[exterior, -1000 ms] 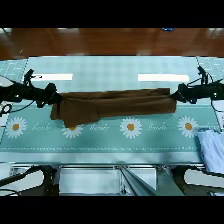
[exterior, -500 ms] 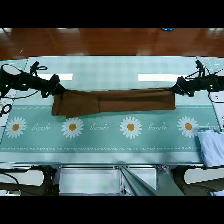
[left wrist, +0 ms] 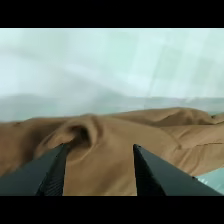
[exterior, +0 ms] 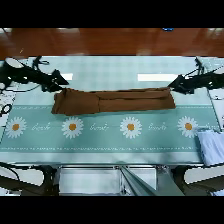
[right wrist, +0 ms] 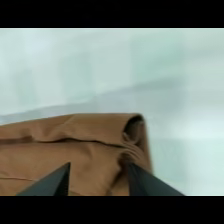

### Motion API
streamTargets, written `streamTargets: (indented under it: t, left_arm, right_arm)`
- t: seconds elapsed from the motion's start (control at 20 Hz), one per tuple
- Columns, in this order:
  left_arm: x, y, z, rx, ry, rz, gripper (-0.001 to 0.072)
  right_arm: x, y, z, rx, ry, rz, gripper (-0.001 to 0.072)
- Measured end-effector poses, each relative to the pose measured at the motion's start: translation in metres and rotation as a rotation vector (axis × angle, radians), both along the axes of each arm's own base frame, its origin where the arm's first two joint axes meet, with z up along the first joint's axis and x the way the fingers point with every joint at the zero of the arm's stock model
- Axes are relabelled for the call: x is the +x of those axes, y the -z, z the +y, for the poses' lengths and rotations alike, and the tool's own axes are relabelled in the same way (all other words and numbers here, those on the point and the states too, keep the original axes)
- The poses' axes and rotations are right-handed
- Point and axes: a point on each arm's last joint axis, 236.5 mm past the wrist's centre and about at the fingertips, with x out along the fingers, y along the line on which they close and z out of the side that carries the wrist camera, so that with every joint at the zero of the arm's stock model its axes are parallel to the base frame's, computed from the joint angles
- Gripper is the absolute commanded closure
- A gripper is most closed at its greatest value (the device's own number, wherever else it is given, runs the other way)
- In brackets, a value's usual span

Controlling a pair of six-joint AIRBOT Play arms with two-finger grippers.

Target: Fold the shirts.

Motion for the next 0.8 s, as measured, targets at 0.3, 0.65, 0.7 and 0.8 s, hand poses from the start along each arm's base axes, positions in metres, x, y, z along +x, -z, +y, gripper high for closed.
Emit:
streamTargets:
  t: [0.3,0.65,0.7,0.8]
  left_arm:
    - [-0.024,-0.099,0.053,0.209,-0.160,-0.278,0.0198]
    - [-0.093,-0.081,-0.029,0.185,-0.122,-0.457,0.0199]
    - [-0.098,-0.076,-0.038,0.174,-0.107,-0.455,0.0199]
    - [-0.103,-0.070,-0.049,0.155,-0.094,-0.454,0.0199]
  right_arm:
    - [-0.045,-0.047,-0.097,-0.050,0.209,-0.037,0.0291]
    - [-0.064,0.026,-0.051,0.151,0.263,0.061,0.0291]
    - [-0.062,0.034,-0.038,0.176,0.244,0.079,0.0291]
    - [-0.055,0.048,-0.016,0.215,0.212,0.107,0.0291]
